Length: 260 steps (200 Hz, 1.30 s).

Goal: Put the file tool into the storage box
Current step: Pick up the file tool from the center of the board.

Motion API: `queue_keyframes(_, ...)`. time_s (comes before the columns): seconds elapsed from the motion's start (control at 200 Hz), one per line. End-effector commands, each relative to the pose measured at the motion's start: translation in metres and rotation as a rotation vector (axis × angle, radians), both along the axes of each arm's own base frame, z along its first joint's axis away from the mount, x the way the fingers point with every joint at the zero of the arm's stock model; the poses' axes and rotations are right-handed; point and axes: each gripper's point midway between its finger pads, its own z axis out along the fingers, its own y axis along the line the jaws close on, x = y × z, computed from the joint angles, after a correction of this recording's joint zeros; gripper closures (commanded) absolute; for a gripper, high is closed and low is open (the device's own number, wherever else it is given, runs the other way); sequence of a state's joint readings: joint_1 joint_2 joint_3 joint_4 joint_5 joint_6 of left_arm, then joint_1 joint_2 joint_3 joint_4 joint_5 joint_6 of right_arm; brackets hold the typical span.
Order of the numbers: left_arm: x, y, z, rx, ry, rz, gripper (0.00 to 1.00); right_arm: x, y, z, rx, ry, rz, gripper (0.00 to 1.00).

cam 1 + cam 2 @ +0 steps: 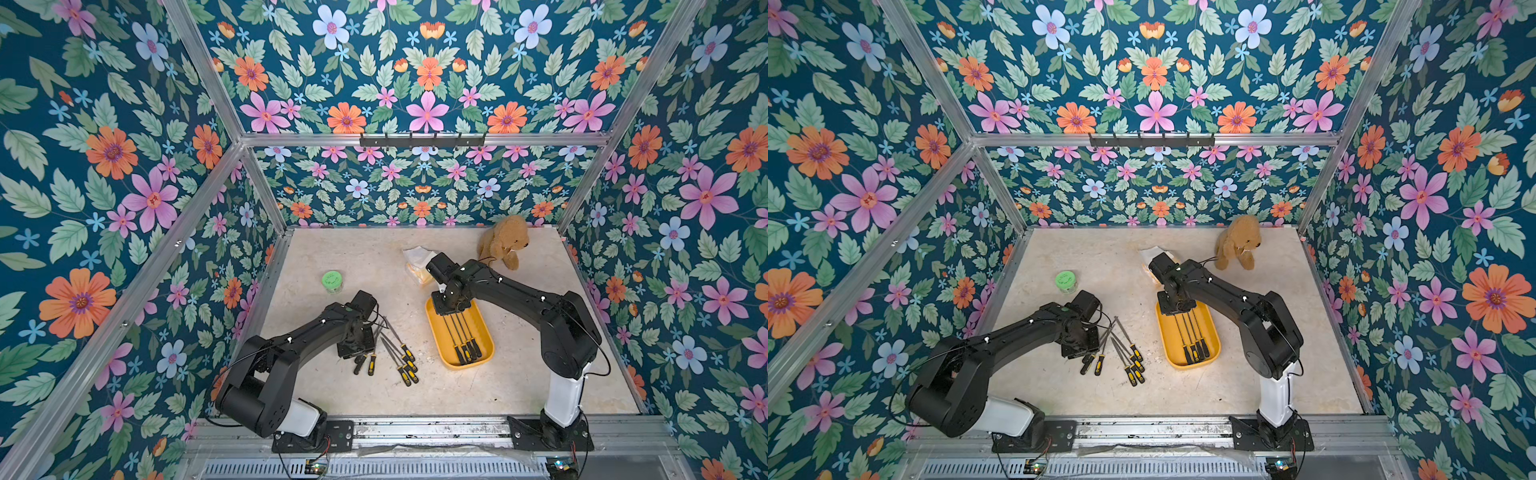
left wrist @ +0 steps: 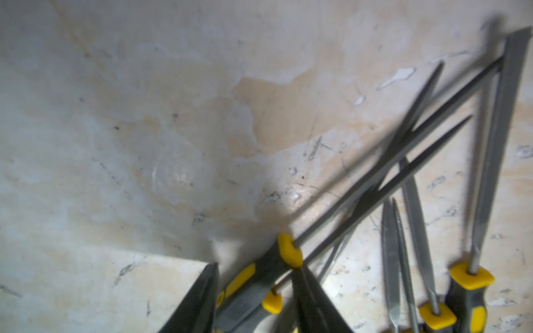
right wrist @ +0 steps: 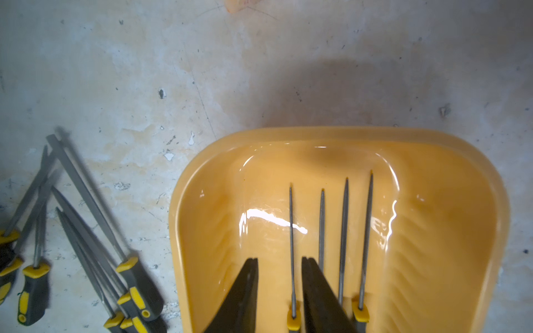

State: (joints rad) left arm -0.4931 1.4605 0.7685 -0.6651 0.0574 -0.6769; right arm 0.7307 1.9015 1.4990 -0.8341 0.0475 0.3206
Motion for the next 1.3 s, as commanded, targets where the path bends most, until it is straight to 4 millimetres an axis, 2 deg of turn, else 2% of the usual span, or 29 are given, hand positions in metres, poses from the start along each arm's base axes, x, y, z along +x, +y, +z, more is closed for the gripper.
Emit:
queue_keyframes(0.0,-0.002,0.016,-0.008,0.073,0.006,-0.003,0.64,-0.001,0.0,-0.001,0.0,0.004,-0.01,0.69)
queue_keyframes(0.085,-0.004,0.02,-0.011,0.07,0.017,0.0,0.73,0.0,0.0,0.0,0.004,0.003,-0.01,0.69)
queue_keyframes(0.346,-0.002,0.016,-0.007,0.051,0.013,-0.034,0.79,-0.001,0.004,-0.002,0.006,0.006,-0.006,0.69)
queue_keyframes(0.536,0.004,0.008,0.01,0.007,-0.023,-0.083,0.92,0.001,0.007,0.003,0.021,0.0,-0.006,0.7)
queue_keyframes(0.601,0.006,-0.004,0.026,-0.056,-0.051,-0.122,0.97,0.004,0.013,0.011,0.064,-0.007,-0.019,0.69)
queue_keyframes(0.676,0.009,-0.026,0.052,-0.183,-0.109,-0.18,0.98,0.009,0.024,0.028,0.173,-0.001,-0.041,0.68)
queue_keyframes(0.846,0.001,-0.083,0.115,-0.514,-0.198,-0.336,0.97,0.022,0.064,0.09,0.566,-0.011,-0.043,0.62)
queue_keyframes(0.921,-0.002,-0.098,0.132,-0.619,-0.219,-0.367,0.96,0.024,0.081,0.118,0.718,-0.034,-0.018,0.6)
queue_keyframes(0.992,-0.003,-0.106,0.139,-0.663,-0.228,-0.38,0.97,0.023,0.094,0.131,0.812,-0.026,0.009,0.6)
queue_keyframes(1.082,-0.003,-0.111,0.14,-0.676,-0.225,-0.389,0.97,0.017,0.107,0.136,0.879,-0.002,0.032,0.6)
queue_keyframes(1.197,-0.004,-0.116,0.139,-0.68,-0.222,-0.401,0.98,0.014,0.112,0.119,0.862,0.039,0.017,0.6)
queue_keyframes(1.297,-0.005,-0.119,0.138,-0.682,-0.214,-0.405,0.98,0.009,0.117,0.118,0.89,0.05,0.02,0.6)
